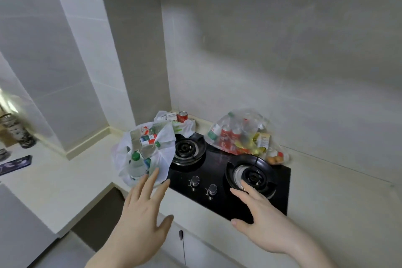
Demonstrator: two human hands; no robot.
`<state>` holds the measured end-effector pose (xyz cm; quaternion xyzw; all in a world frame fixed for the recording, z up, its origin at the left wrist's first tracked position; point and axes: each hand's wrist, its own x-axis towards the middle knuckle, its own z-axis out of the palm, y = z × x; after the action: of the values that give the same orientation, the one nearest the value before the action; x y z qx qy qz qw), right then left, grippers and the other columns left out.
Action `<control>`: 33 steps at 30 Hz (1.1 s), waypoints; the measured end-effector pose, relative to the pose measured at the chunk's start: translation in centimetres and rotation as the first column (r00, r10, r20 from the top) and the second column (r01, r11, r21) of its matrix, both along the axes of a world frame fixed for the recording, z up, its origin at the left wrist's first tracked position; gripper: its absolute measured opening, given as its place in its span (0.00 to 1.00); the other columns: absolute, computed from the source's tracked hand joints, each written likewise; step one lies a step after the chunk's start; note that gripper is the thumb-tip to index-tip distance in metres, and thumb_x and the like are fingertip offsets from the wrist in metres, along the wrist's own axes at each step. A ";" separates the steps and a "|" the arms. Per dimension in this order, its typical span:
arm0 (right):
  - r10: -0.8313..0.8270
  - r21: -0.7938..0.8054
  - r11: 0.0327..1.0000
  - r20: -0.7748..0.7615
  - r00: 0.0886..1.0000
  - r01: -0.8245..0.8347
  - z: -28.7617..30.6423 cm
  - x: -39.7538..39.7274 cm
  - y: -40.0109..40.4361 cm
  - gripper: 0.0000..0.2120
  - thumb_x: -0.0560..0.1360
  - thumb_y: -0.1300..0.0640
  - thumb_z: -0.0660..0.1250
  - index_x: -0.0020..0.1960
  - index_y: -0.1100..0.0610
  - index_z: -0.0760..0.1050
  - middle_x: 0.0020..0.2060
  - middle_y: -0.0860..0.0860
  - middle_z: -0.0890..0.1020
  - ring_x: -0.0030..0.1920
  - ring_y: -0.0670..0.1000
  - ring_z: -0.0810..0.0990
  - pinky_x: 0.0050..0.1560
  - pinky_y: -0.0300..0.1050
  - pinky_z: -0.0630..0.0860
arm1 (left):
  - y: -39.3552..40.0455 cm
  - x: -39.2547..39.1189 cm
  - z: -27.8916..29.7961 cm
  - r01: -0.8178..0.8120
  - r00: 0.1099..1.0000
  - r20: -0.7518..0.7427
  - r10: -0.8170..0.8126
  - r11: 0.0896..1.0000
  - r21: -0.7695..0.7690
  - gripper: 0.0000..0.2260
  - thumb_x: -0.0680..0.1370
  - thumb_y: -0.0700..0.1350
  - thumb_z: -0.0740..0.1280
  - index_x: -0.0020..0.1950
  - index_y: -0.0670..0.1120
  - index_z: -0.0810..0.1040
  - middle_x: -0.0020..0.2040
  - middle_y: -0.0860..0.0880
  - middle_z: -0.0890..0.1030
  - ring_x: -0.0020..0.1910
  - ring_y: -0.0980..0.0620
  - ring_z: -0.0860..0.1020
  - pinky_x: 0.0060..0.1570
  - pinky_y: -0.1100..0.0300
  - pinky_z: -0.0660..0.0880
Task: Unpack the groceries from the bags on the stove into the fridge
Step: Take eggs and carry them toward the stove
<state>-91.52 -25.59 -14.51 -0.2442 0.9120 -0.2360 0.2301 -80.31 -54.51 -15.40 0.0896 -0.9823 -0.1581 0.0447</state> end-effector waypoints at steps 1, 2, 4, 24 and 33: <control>-0.028 0.005 1.000 0.008 1.000 0.028 -0.3 -0.6 -0.4 0.36 0.80 0.40 0.66 0.83 0.37 0.51 0.81 0.35 0.41 0.83 0.43 0.44 0.81 0.43 0.49 | -0.4 -1.3 -0.1 0.031 1.000 0.003 -0.031 0.999 -0.005 0.36 0.80 0.61 0.62 0.83 0.62 0.46 0.82 0.58 0.34 0.82 0.51 0.36 0.80 0.52 0.44; -0.059 0.010 0.998 0.013 0.998 0.059 -0.6 -1.3 -0.6 0.36 0.80 0.40 0.66 0.83 0.37 0.51 0.81 0.34 0.42 0.83 0.44 0.44 0.81 0.43 0.49 | -1.0 -2.6 -0.4 0.069 0.998 0.002 -0.069 0.998 -0.009 0.36 0.80 0.61 0.62 0.83 0.61 0.46 0.82 0.59 0.34 0.82 0.51 0.36 0.80 0.53 0.43; -0.127 0.019 0.992 0.020 0.992 0.127 -1.3 -2.4 -0.7 0.36 0.80 0.41 0.66 0.82 0.37 0.52 0.81 0.34 0.43 0.83 0.45 0.45 0.81 0.45 0.50 | -1.9 -5.4 -1.3 0.137 0.991 0.000 -0.137 0.990 0.020 0.35 0.81 0.60 0.63 0.83 0.60 0.47 0.83 0.58 0.36 0.82 0.51 0.37 0.80 0.53 0.44; -0.530 0.018 0.848 0.028 0.847 0.530 -7.9 -14.7 10.5 0.31 0.80 0.45 0.67 0.80 0.43 0.61 0.83 0.43 0.52 0.82 0.46 0.56 0.79 0.41 0.57 | 12.7 -32.6 -7.9 0.567 0.758 0.273 -0.592 0.805 0.173 0.32 0.77 0.53 0.67 0.80 0.56 0.62 0.82 0.52 0.54 0.81 0.45 0.55 0.77 0.48 0.59; -0.557 0.077 0.830 0.062 0.828 0.553 -10.9 -22.0 13.9 0.29 0.80 0.50 0.68 0.79 0.51 0.65 0.79 0.49 0.61 0.79 0.49 0.63 0.75 0.36 0.57 | 21.3 -43.3 -12.6 0.528 0.712 0.453 -0.536 0.834 0.156 0.29 0.76 0.47 0.66 0.78 0.49 0.67 0.78 0.47 0.62 0.75 0.41 0.64 0.73 0.49 0.67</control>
<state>-113.53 -11.69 -25.42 0.0475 0.9397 -0.2770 0.1951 -123.60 -33.24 -27.97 -0.1602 -0.9446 -0.1443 -0.2476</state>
